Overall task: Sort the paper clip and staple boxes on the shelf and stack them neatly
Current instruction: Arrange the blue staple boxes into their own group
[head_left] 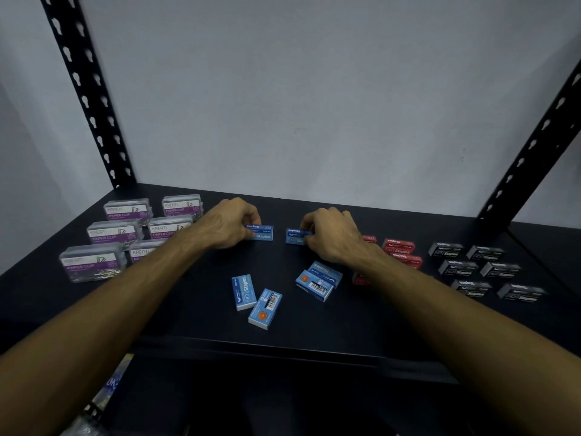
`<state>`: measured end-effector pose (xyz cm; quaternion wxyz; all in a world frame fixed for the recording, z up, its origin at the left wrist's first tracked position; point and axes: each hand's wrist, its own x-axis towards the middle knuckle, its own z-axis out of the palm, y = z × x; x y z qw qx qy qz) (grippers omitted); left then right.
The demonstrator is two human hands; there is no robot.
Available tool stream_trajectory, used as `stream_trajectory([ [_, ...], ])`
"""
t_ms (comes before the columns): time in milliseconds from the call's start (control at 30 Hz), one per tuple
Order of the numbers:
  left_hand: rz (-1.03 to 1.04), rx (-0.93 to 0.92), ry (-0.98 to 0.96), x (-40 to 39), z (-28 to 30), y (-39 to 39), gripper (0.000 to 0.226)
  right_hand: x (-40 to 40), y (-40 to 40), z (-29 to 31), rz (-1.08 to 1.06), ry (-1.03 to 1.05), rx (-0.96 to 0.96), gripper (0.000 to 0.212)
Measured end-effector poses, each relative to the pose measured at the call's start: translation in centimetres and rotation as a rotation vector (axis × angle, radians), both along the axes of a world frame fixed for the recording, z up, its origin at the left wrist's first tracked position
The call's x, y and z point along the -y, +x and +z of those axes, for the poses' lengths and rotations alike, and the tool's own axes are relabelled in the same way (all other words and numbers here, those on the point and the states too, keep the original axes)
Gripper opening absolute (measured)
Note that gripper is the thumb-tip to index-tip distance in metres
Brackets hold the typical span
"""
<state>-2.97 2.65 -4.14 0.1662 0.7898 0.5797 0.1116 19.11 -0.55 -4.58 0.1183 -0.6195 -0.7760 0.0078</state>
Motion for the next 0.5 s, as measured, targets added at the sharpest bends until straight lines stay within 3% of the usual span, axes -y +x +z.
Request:
stream_trajectory([
  [167, 0.018, -0.003, 0.010, 0.3, 0.2, 0.0, 0.020, 0.1, 0.1, 0.0, 0.002, -0.010, 0.028, 0.030],
  [367, 0.057, 0.039, 0.020, 1.1, 0.7, -0.4, 0.050, 0.9, 0.6, 0.6, -0.013, 0.034, 0.053, 0.041],
  [500, 0.089, 0.101, 0.153, 2.4, 0.9, -0.8, 0.051, 2.1, 1.2, 1.3, -0.042, 0.070, 0.012, 0.038],
])
